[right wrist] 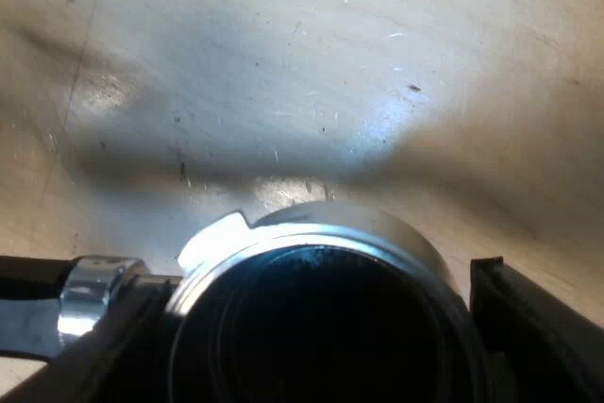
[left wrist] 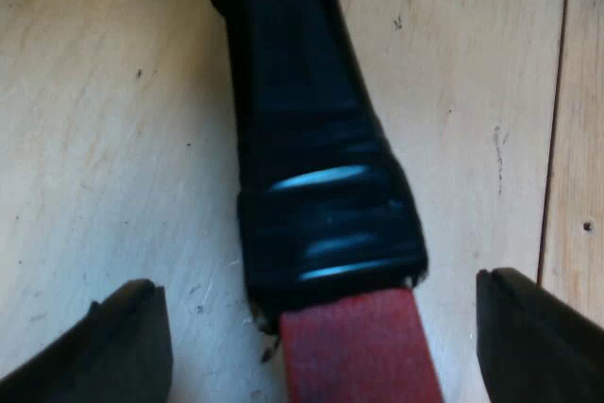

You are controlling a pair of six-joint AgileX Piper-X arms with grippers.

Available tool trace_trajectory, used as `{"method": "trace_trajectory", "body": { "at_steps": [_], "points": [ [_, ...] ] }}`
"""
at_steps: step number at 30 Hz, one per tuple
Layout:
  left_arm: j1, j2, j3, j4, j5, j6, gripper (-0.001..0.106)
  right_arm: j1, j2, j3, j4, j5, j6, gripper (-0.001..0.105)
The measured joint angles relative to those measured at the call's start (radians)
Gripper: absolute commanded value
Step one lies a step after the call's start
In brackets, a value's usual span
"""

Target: Put the handle in the coffee machine

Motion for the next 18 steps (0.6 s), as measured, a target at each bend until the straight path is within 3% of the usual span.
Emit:
{"method": "trace_trajectory", "body": {
  "at_steps": [3, 11, 18],
  "points": [
    [0.0, 0.0, 0.0, -0.004, 0.0, 0.0, 0.067, 0.0, 0.0, 0.0, 0.0, 0.0, 0.0, 0.0],
    [0.0, 0.0, 0.0, -0.015, 0.0, 0.0, 0.043, 0.0, 0.0, 0.0, 0.0, 0.0, 0.0, 0.0],
    [0.0, 0.0, 0.0, -0.015, 0.0, 0.0, 0.041, 0.0, 0.0, 0.0, 0.0, 0.0, 0.0, 0.0]
  ]
}}
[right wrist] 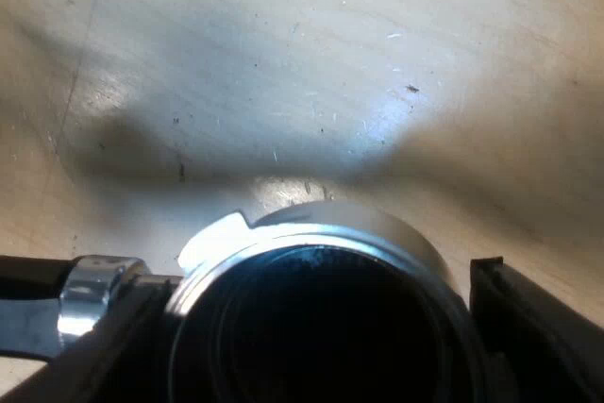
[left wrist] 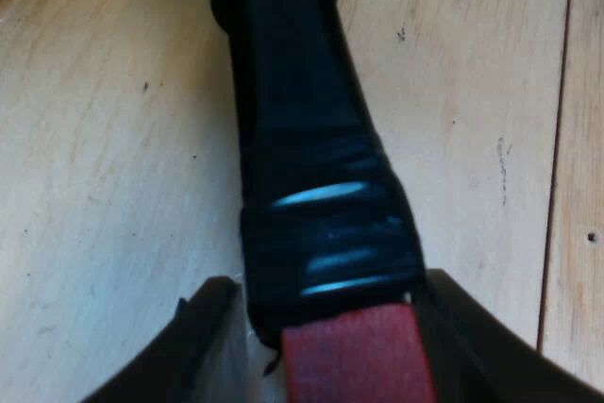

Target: Put the handle in the coffee machine

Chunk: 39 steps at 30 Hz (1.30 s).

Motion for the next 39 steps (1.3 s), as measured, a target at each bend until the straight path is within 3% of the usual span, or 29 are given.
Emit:
{"method": "trace_trajectory", "body": {
  "at_steps": [4, 11, 27, 30, 31, 32, 34, 36, 39],
  "points": [
    [0.0, 0.0, 0.0, 0.0, 0.0, 0.0, 0.039, 0.0, 0.0, 0.0, 0.0, 0.0, 0.0, 0.0],
    [0.002, 0.0, 0.0, 0.0, -0.031, -0.004, 0.001, 0.0, 0.0, 0.0, 0.007, 0.002, 0.029, 0.0],
    [0.002, 0.0, 0.0, 0.0, -0.034, -0.004, 0.0, 0.0, 0.0, 0.0, 0.008, 0.002, 0.032, 0.002],
    [0.002, 0.0, 0.0, 0.0, -0.034, -0.004, 0.0, 0.0, 0.0, 0.0, 0.008, 0.002, 0.032, 0.012],
    [0.002, 0.0, 0.0, 0.0, -0.034, -0.004, 0.0, 0.0, 0.0, 0.0, 0.008, 0.002, 0.032, 0.021],
    [0.002, 0.0, 0.0, 0.0, -0.034, -0.004, 0.0, 0.0, 0.0, 0.0, 0.008, 0.002, 0.032, 0.047],
    [0.002, 0.0, 0.0, 0.0, -0.034, -0.004, 0.0, 0.0, 0.0, 0.0, 0.008, 0.002, 0.033, 0.06],
    [0.002, 0.0, 0.0, 0.0, -0.034, -0.004, 0.0, 0.0, 0.0, 0.0, 0.01, 0.002, 0.033, 0.068],
    [0.002, 0.0, 0.0, 0.0, -0.034, -0.004, 0.0, 0.0, 0.0, 0.0, 0.009, 0.002, 0.033, 0.07]
  ]
}}
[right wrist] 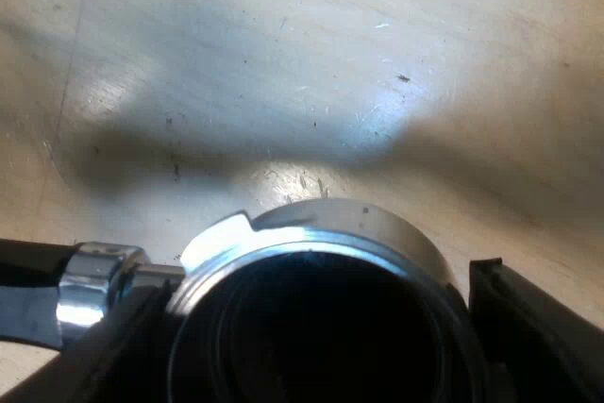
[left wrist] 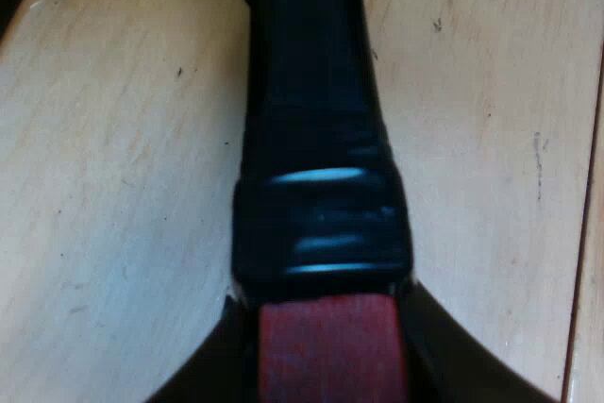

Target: Put the handle in the coffee machine

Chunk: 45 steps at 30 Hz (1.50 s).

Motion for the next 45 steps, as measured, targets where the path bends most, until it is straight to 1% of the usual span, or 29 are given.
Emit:
{"method": "trace_trajectory", "body": {
  "at_steps": [7, 8, 12, 15, 16, 17, 18, 20, 24, 27, 28, 31, 33, 37, 39, 41, 42, 45],
  "points": [
    [0.0, 0.0, 0.0, 0.009, 0.013, 0.004, 0.0, 0.0, 0.0, 0.0, 0.0, -0.004, -0.007, 0.07],
    [-0.002, 0.0, 0.0, 0.031, 0.02, 0.004, 0.0, 0.0, -0.006, -0.005, -0.01, 0.02, -0.012, 0.07],
    [-0.002, 0.0, 0.0, 0.033, 0.019, 0.004, 0.0, 0.0, -0.008, -0.025, -0.009, 0.049, -0.022, 0.07],
    [-0.002, 0.0, -0.012, 0.056, 0.016, 0.005, 0.0, 0.0, -0.028, -0.052, -0.009, 0.091, -0.033, 0.07],
    [-0.002, 0.0, -0.015, 0.065, 0.009, 0.006, 0.0, 0.0, -0.045, -0.065, -0.009, 0.137, -0.033, 0.07],
    [-0.002, 0.0, -0.019, 0.078, -0.004, 0.005, 0.0, 0.0, -0.048, -0.066, -0.009, 0.137, -0.033, 0.07],
    [0.003, 0.0, -0.025, 0.091, -0.018, 0.005, 0.0, 0.0, -0.069, -0.075, -0.009, 0.182, -0.034, 0.07],
    [0.021, 0.0, -0.032, 0.103, -0.035, 0.005, 0.0, 0.0, -0.103, -0.081, -0.009, 0.217, -0.038, 0.07],
    [0.16, 0.0, -0.032, 0.105, -0.018, 0.008, 0.0, 0.0, -0.182, -0.081, -0.009, 0.233, -0.07, 0.07],
    [0.294, 0.0, -0.04, 0.122, 0.027, 0.008, 0.0, 0.0, -0.252, -0.083, -0.009, 0.246, -0.078, 0.07],
    [0.31, 0.0, -0.042, 0.129, 0.033, 0.008, 0.0, 0.0, -0.264, -0.082, -0.009, 0.255, -0.078, 0.07],
    [0.402, -0.01, -0.053, 0.15, 0.046, 0.008, 0.0, 0.0, -0.279, -0.082, -0.009, 0.263, -0.078, 0.07],
    [0.435, -0.034, -0.053, 0.165, 0.046, 0.008, 0.0, 0.0, -0.331, -0.082, -0.009, 0.287, -0.091, 0.07],
    [0.474, -0.059, -0.053, 0.19, 0.059, 0.01, 0.0, 0.0, -0.343, -0.082, -0.009, 0.292, -0.097, 0.07],
    [0.517, -0.069, -0.053, 0.201, 0.059, 0.012, 0.0, 0.017, -0.354, -0.082, -0.009, 0.308, -0.106, 0.07],
    [0.562, -0.076, -0.053, 0.207, 0.075, 0.027, 0.0, 0.034, -0.354, -0.082, -0.017, 0.326, -0.107, 0.07],
    [0.628, -0.083, -0.053, 0.21, 0.082, 0.057, 0.0, 0.076, -0.354, -0.071, -0.053, 0.364, -0.111, 0.07],
    [0.672, -0.083, -0.054, 0.211, 0.081, 0.068, 0.0, 0.148, -0.354, -0.047, -0.119, 0.43, -0.111, 0.07]
  ]
}}
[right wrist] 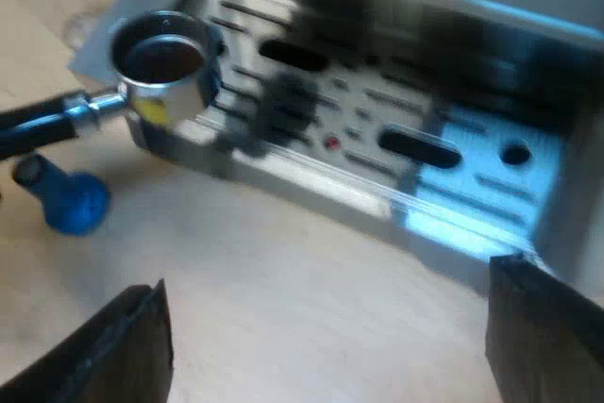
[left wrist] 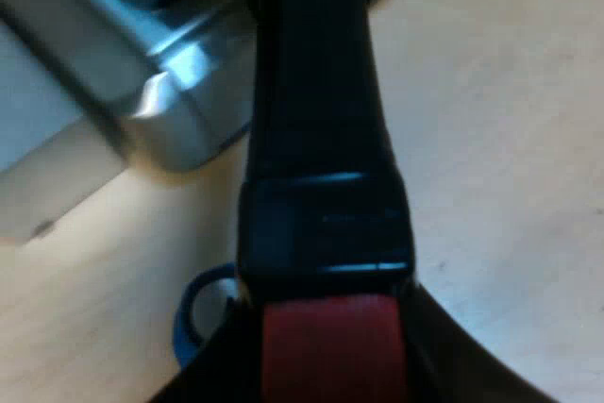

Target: Put the handle in the coffee machine

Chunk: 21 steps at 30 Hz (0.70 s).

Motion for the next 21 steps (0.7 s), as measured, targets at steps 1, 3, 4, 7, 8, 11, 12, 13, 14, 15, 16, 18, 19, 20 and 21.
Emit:
{"method": "trace_trajectory", "body": {
  "at_steps": [1, 3, 4, 7, 8, 11, 12, 13, 14, 15, 16, 18, 19, 20, 21],
  "points": [
    [0.004, 0.0, 0.0, 0.0, 0.008, 0.005, 0.0, 0.015, 0.0, 0.006, -0.013, 0.018, 0.0, 0.07],
    [0.012, 0.0, 0.0, 0.002, 0.036, 0.032, 0.0, 0.075, 0.0, 0.036, -0.059, 0.099, 0.03, 0.07],
    [0.015, 0.0, 0.0, 0.002, 0.041, 0.037, 0.0, 0.085, 0.0, 0.044, -0.073, 0.122, 0.036, 0.07],
    [0.025, 0.0, 0.0, 0.002, 0.059, 0.052, 0.0, 0.146, 0.002, 0.088, -0.134, 0.193, 0.065, 0.07],
    [0.027, 0.0, 0.0, 0.002, 0.065, 0.058, 0.0, 0.163, 0.002, 0.102, -0.154, 0.216, 0.069, 0.07],
    [0.026, 0.0, 0.0, 0.002, 0.075, 0.077, 0.0, 0.193, 0.002, 0.131, -0.188, 0.245, 0.07, 0.07],
    [0.026, 0.0, 0.0, 0.002, 0.077, 0.08, 0.0, 0.211, 0.002, 0.144, -0.206, 0.26, 0.073, 0.07],
    [0.026, 0.0, 0.0, 0.002, 0.076, 0.091, 0.0, 0.222, 0.002, 0.159, -0.222, 0.275, 0.079, 0.07],
    [0.026, 0.0, 0.0, 0.002, 0.076, 0.098, 0.0, 0.237, 0.002, 0.173, -0.243, 0.302, 0.088, 0.07],
    [0.026, 0.0, 0.0, 0.002, 0.076, 0.116, 0.0, 0.29, 0.002, 0.223, -0.327, 0.4, 0.097, 0.07],
    [0.026, 0.0, 0.0, 0.002, 0.076, 0.134, 0.0, 0.295, 0.002, 0.232, -0.335, 0.407, 0.098, 0.07],
    [0.026, 0.0, 0.0, 0.002, 0.076, 0.167, 0.0, 0.316, 0.002, 0.277, -0.418, 0.452, 0.098, 0.07],
    [0.026, 0.0, 0.0, 0.002, 0.076, 0.176, 0.0, 0.319, 0.002, 0.291, -0.437, 0.46, 0.098, 0.07],
    [0.026, 0.0, 0.0, 0.002, 0.076, 0.181, 0.0, 0.319, 0.002, 0.298, -0.455, 0.46, 0.098, 0.07],
    [0.026, 0.0, 0.0, 0.0, 0.076, 0.194, 0.0, 0.318, 0.002, 0.323, -0.501, 0.463, 0.098, 0.07]
  ]
}}
